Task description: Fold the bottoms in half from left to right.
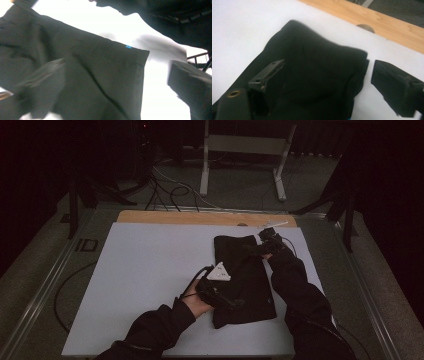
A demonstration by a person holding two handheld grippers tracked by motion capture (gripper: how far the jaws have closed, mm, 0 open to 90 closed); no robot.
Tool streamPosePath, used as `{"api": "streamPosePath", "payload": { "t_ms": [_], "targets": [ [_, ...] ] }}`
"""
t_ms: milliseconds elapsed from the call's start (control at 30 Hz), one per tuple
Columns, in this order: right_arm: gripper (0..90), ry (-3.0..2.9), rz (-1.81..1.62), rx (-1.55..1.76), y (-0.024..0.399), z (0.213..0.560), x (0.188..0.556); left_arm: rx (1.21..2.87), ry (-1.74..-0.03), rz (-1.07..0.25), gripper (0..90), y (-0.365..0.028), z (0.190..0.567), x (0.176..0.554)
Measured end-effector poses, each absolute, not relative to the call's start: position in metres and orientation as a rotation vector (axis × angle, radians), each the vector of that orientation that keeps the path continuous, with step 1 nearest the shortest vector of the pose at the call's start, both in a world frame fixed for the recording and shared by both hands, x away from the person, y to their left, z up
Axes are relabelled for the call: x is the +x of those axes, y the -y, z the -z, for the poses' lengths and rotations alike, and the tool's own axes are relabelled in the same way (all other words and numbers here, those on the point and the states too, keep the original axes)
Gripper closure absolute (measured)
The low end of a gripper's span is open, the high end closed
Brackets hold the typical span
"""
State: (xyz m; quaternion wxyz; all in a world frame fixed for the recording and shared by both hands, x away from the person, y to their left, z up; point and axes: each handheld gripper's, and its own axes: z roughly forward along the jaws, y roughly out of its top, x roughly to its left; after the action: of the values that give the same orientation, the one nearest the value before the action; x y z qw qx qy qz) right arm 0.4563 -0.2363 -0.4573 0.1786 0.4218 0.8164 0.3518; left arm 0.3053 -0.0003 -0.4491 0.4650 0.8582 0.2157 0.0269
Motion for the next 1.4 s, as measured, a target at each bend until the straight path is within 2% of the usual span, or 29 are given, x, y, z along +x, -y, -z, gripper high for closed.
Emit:
{"api": "streamPosePath", "payload": {
  "t_ms": [300, 700, 1000, 1067, 1100, 1233, 1400],
  "targets": [
    [10.2, -2.318, -1.044, 1.101, 0.238, 0.446, 0.416, 2.080, -0.561, -0.152, 0.0, -0.046, 0.436, 0.302],
    [14.1, -2.342, -1.039, 1.057, 0.245, 0.438, 0.337, 2.034, -0.690, -0.200, 0.0, -0.123, 0.452, 0.287],
    [14.4, -2.314, -1.053, 1.179, 0.258, 0.446, 0.294, 1.992, -0.757, -0.260, 0.0, -0.155, 0.467, 0.275],
    [16.3, -2.310, -1.049, 1.198, 0.260, 0.449, 0.291, 1.982, -0.760, -0.268, 0.0, -0.158, 0.467, 0.274],
    [24.3, -2.320, -0.991, 1.244, 0.263, 0.460, 0.284, 1.986, -0.784, -0.275, 0.0, -0.164, 0.470, 0.273],
    [31.2, -2.343, -0.941, 1.322, 0.270, 0.476, 0.274, 1.976, -0.819, -0.258, 0.0, -0.173, 0.476, 0.270],
    [45.0, -2.391, -0.900, 1.383, 0.277, 0.489, 0.270, 1.940, -0.866, -0.243, 0.0, -0.180, 0.484, 0.270]
  ]
}}
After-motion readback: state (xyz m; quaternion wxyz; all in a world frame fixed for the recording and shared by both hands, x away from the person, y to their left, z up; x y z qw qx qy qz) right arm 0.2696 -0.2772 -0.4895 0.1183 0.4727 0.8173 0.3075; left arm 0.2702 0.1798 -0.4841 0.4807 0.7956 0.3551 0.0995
